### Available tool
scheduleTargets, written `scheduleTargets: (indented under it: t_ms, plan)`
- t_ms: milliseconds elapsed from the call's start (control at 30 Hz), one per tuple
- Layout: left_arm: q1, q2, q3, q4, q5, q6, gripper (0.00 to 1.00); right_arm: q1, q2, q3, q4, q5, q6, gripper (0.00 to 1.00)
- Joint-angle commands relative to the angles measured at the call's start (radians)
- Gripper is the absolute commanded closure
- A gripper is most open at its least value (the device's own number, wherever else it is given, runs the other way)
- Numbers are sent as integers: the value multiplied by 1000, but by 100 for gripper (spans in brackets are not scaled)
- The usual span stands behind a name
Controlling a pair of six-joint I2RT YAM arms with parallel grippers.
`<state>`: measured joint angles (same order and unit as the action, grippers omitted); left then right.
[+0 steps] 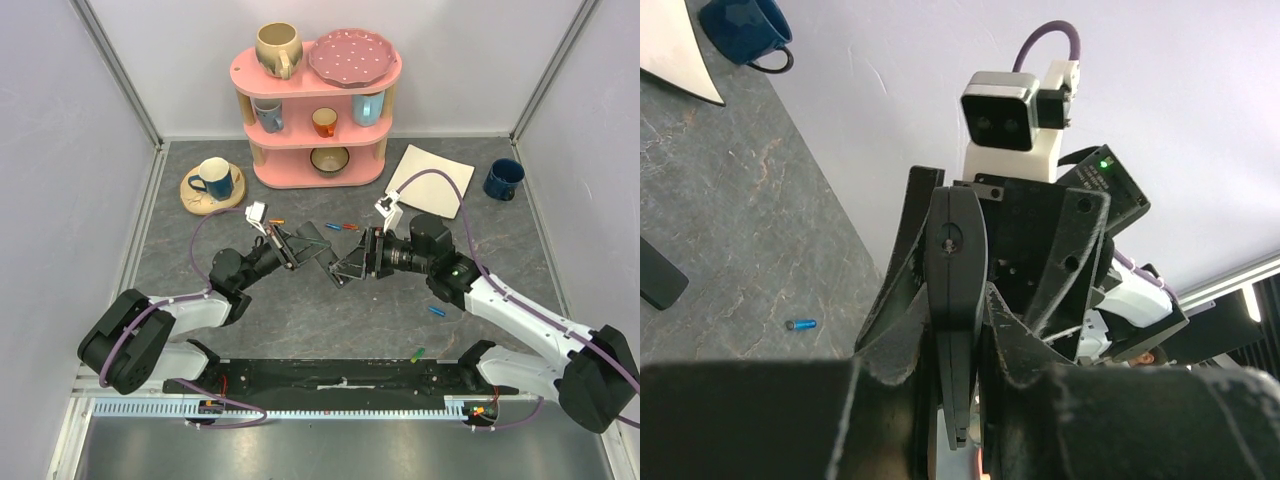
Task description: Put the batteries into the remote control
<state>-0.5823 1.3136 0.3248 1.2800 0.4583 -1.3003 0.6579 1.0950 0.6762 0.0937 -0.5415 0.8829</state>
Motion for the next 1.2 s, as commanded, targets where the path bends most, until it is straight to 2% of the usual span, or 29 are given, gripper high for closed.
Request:
scheduleTargets:
  t_ms: [0, 167, 233, 267, 333, 367, 500, 600, 700, 1033, 1167]
  plan:
    - [-2, -1, -10, 384, 11, -1, 98, 0, -52, 89, -20, -20, 7, 18]
    - [-2, 6, -13, 384, 11, 3, 98, -24, -102, 155, -92, -5, -54, 16]
    - [-1, 3, -20, 384, 13, 1, 98, -37, -121, 183, -231, 56, -150, 16]
    - [-1, -7, -23, 384, 14, 1, 98, -41, -139, 216, -288, 190, -189, 16]
    - [6, -20, -41, 384, 16, -1, 98, -40, -150, 236, -438, 335, -289, 16]
    - [7, -30, -47, 384, 16, -4, 98, -40, -150, 243, -480, 503, -309, 17]
    - [25, -60, -93, 374, 19, -40, 98, -41, -92, 255, -691, 830, -383, 22]
    - [29, -86, -127, 297, 45, -42, 98, -40, -46, 252, -779, 938, -420, 23]
    - [29, -125, -154, 239, 49, -30, 98, -43, -4, 217, -819, 959, -400, 22]
    - [27, -191, -228, 223, 56, -36, 98, -57, 49, 77, -816, 957, -179, 25]
    - [27, -230, -248, 236, 46, -50, 98, -58, 34, -6, -624, 810, -151, 29]
